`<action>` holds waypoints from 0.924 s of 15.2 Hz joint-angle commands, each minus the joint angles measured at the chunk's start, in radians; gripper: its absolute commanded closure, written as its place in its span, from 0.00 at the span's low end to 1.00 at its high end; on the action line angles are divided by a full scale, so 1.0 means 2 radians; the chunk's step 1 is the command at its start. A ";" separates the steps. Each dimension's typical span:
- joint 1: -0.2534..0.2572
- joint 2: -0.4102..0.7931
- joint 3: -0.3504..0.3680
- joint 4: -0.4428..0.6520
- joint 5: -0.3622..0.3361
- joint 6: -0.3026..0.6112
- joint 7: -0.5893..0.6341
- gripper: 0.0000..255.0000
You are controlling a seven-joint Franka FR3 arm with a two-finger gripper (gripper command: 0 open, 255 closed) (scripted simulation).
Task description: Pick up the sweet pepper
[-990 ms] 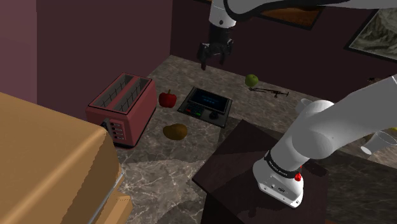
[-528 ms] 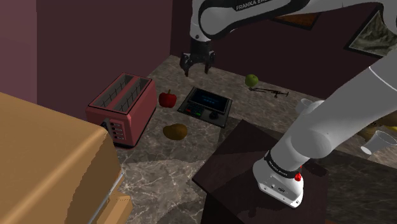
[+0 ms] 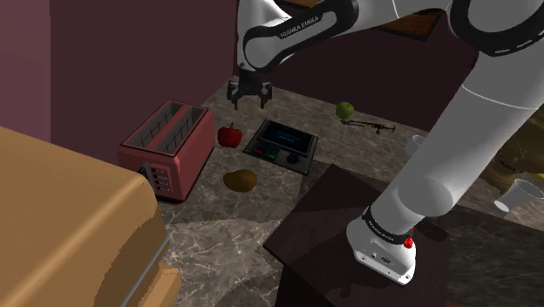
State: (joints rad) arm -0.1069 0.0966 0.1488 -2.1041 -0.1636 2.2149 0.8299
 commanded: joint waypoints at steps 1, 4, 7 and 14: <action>0.000 0.037 -0.004 0.020 -0.010 0.017 0.029 0.00; 0.003 0.094 -0.012 0.065 -0.021 0.030 0.066 0.00; 0.008 0.151 -0.023 0.116 -0.028 0.037 0.098 0.00; 0.013 0.231 -0.038 0.181 -0.033 0.055 0.134 0.00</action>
State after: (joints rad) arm -0.0813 0.5488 0.0746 -1.7459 -0.2290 2.3170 1.0957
